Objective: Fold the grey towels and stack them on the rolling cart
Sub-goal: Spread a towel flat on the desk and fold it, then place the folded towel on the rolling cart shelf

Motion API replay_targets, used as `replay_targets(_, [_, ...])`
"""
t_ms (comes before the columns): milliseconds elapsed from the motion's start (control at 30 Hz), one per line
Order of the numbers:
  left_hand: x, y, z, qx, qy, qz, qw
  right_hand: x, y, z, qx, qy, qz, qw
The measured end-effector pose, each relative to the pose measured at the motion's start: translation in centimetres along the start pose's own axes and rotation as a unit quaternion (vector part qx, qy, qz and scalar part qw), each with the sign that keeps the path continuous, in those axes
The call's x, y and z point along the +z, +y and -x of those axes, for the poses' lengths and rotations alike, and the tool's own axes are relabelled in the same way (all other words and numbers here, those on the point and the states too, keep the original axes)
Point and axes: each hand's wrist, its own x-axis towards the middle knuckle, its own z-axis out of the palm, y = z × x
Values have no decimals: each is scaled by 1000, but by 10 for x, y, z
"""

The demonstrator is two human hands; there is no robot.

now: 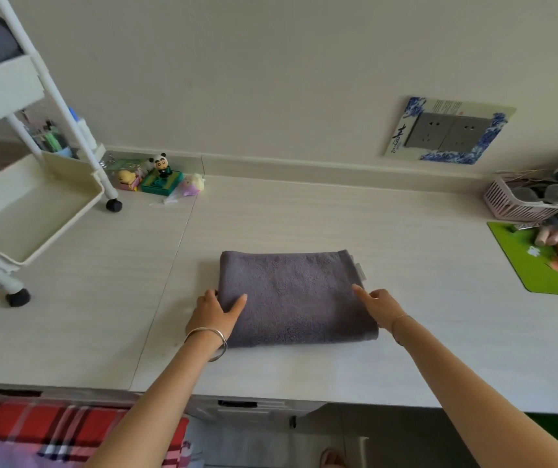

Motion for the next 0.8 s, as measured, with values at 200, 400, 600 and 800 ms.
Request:
replay_targets(200, [-10, 3, 13, -86, -123, 165, 975, -1, -9, 5, 33, -92, -69, 993])
replay_targets(400, [-44, 20, 45, -141, -145, 390, 898, -28, -29, 20, -3, -310, -191, 932])
replay_targets(600, [-89, 29, 68, -108, -61, 485, 866, -51, -95, 31, -110, -362, -202, 903])
replay_targets(800, [-142, 22, 88, -37, -35, 645, 763, -49, -176, 48, -216, -398, -200, 869])
